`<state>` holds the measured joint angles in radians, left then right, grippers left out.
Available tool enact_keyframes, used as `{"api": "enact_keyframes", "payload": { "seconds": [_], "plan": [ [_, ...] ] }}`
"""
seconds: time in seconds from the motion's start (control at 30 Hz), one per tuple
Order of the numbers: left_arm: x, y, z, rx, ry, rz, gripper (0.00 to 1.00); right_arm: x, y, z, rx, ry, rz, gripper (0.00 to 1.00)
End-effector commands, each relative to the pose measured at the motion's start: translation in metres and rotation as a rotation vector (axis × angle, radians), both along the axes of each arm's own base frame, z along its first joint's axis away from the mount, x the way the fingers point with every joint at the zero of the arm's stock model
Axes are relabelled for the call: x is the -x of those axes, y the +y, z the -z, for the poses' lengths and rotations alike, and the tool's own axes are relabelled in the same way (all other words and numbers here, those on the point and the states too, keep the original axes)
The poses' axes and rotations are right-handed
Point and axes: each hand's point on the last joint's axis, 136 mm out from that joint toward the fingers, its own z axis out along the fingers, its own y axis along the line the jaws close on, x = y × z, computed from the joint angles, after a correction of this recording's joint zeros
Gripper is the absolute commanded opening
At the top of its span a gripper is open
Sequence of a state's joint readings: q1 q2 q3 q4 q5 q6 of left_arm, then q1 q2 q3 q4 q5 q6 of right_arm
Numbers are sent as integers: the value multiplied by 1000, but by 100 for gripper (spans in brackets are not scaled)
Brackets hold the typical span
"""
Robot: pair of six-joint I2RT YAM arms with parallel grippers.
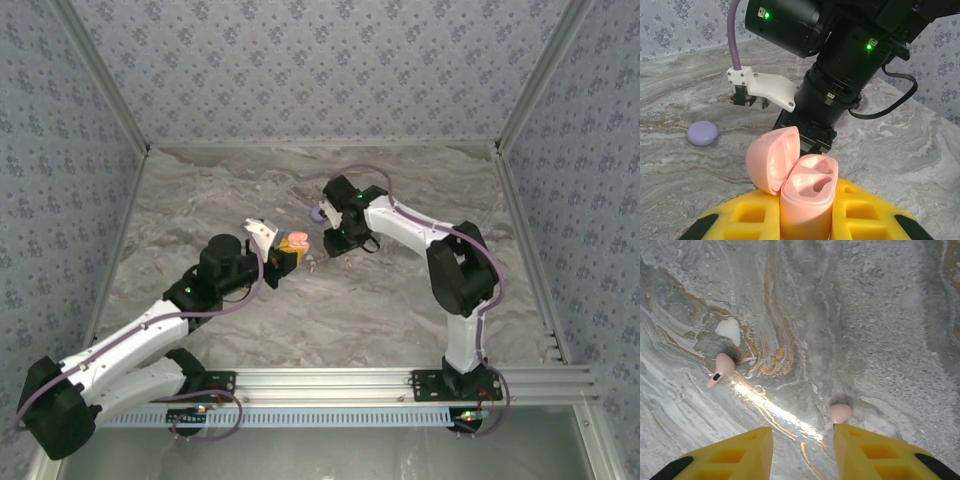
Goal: Insert the wireless bluetooth earbuds into the charging case
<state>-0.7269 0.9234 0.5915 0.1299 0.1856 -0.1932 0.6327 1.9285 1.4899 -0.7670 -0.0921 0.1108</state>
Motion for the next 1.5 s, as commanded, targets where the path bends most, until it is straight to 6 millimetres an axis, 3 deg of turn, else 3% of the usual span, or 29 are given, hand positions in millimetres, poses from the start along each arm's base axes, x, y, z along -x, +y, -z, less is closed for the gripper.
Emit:
{"api": "enact_keyframes", "payload": {
  "seconds": [0.0, 0.4, 1.17, 1.47],
  "plan": [
    [1, 1, -7, 18, -13, -9, 18, -1, -12, 10, 40, 6, 54, 42],
    [1, 1, -8, 16, -18, -6, 18, 1, -17, 35, 95, 34, 64, 46],
    [1, 1, -4, 10, -7, -7, 18, -7, -20, 58, 142, 61, 88, 40],
    [1, 1, -4, 9, -6, -7, 18, -5, -23, 68, 165, 80, 94, 34]
  ]
}}
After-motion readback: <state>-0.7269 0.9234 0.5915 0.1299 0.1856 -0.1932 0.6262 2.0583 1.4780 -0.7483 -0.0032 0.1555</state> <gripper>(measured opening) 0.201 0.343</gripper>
